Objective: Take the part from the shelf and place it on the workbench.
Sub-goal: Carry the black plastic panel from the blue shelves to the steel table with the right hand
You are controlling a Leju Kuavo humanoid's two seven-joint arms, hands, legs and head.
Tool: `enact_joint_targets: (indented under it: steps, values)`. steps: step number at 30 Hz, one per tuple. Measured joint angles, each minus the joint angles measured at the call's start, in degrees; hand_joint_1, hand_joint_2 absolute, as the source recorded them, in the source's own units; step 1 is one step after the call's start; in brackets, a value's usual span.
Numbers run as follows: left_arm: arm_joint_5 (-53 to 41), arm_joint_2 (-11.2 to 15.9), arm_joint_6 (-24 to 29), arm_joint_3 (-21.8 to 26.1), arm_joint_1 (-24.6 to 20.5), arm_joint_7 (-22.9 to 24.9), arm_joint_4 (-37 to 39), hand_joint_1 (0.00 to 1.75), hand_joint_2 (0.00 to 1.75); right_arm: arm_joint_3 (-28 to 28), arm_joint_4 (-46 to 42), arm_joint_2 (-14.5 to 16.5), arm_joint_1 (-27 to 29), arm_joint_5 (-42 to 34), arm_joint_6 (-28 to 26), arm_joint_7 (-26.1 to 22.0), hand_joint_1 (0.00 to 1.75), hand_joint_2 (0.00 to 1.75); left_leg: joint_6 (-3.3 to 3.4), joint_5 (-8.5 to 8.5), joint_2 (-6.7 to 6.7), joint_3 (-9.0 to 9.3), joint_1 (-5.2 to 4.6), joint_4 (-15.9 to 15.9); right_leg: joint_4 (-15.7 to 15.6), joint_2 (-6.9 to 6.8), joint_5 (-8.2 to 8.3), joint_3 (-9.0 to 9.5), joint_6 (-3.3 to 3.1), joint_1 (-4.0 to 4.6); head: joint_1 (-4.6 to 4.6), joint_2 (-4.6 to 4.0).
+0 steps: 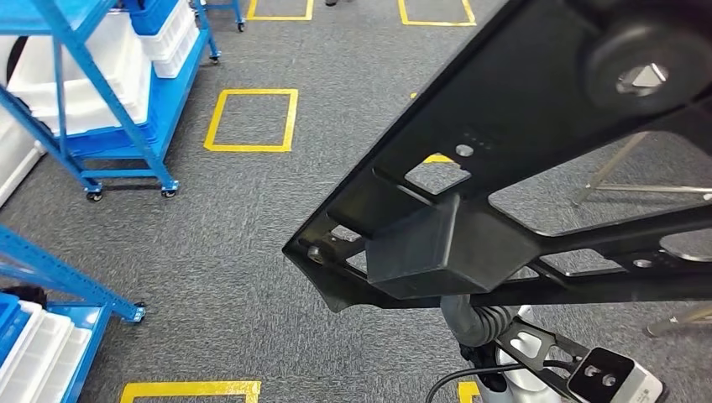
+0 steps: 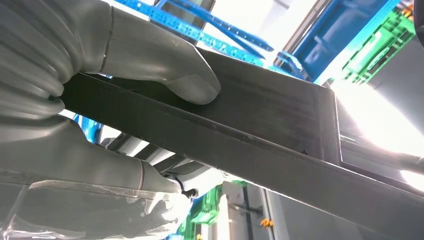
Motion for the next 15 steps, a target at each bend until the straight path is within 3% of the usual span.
enact_joint_targets:
  steps: [2, 3, 5, 6, 8, 9, 11, 12, 13, 15]
  values:
    - [-0.3, -0.3, 0.1, -0.1, 0.0, 0.3, 0.0, 0.0, 1.75, 0.0, 0.0, 0.0, 0.3, 0.0, 0.0, 0.0, 1.75, 1.75, -0.61, -0.43, 1.01, 0.34, -0.24, 0.1, -6.3, -1.94, 1.79, 3.33, -0.64, 0.5, -0.01, 0.0]
    - [-0.4, -0.4, 0.1, -0.1, 0.0, 0.5, 0.0, 0.0, 1.75, 0.0, 0.0, 0.0, 0.6, 0.0, 0.0, 0.0, 1.75, 1.75, -0.93, -0.62, 1.48, 0.48, -0.36, 0.2, -7.4, -2.32, 1.79, 3.86, -1.04, 0.8, -0.01, 0.0]
    - [-0.6, -0.6, 0.2, -0.2, -0.1, 0.9, 0.0, 0.0, 1.75, 0.0, -0.2, 0.0, 1.2, 0.0, 0.0, 0.0, 1.75, 1.75, -1.56, -0.9, 2.46, 0.77, -0.35, 0.1, -7.6, -1.12, 1.85, 3.84, -1.73, 1.06, -0.01, 0.0]
    - [-0.7, -0.8, 0.3, -0.3, -0.1, 1.1, 0.0, 0.0, 1.75, 0.0, -0.4, 0.0, 1.5, 0.0, 0.1, 0.0, 1.75, 1.75, -1.87, -1.28, 2.17, 0.84, -0.22, 0.4, -7.8, -0.51, 1.93, 3.95, -2.05, 0.99, -0.01, 0.0]
    - [-0.8, -1.0, 0.5, -0.3, -0.1, 1.3, 0.0, 0.0, 1.75, 0.0, -0.7, 0.0, 1.8, -0.2, 0.2, -0.1, 1.75, 1.75, -2.28, -3.6, -0.14, -0.32, 0.07, 3.6, -8.2, 0.61, 2.15, 4.24, -2.76, 0.69, -0.02, 0.0]
    - [-0.9, -1.0, 0.6, -0.3, 0.0, 1.4, 0.0, 0.0, 1.75, 0.0, -0.9, 0.1, 1.9, -0.2, 0.3, -0.1, 1.75, 1.75, -2.36, -5.42, -1.73, -1.79, 0.18, 7.0, -8.3, 1.17, 2.18, 4.32, -2.99, 0.65, -0.02, 0.0]
    - [-0.9, -1.1, 0.7, -0.3, 0.4, 1.7, 0.0, 0.0, 1.75, 0.0, -0.9, 0.2, 1.9, -0.3, 0.4, -0.1, 1.75, 1.75, -2.46, -8.35, -3.15, -5.5, 0.23, 14.5, -8.3, 2.6, 2.15, 4.36, -3.25, 0.73, -0.02, 0.0]
    - [-0.9, -1.1, 0.7, -0.3, 0.5, 1.7, 0.0, 0.0, 1.75, 0.0, -0.9, 0.2, 1.8, -0.3, 0.4, -0.1, 1.75, 1.75, -2.47, -8.45, -3.35, -6.7, 0.23, 16.5, -8.2, 3.41, 2.14, 4.38, -3.26, 0.78, -0.02, -0.01]
    - [-0.9, -1.1, 0.7, -0.3, 0.5, 1.8, 0.0, 0.0, 1.75, 0.0, -0.9, 0.3, 1.6, -0.4, 0.3, -0.1, 1.75, 1.75, -2.44, -7.37, -3.45, -6.95, 0.24, 16.3, -8.1, 4.23, 2.12, 4.4, -3.23, 0.8, -0.02, 0.0]
    - [-1.0, -1.1, 0.5, -0.4, 0.5, 1.8, 0.0, 0.0, 1.75, 0.0, -0.8, 0.3, 0.9, -0.6, 0.2, -0.1, 1.75, 1.75, -2.24, -2.99, -4.28, -4.69, 0.32, 10.0, -7.8, 5.79, 2.0, 4.46, -3.04, 0.75, -0.02, 0.01]
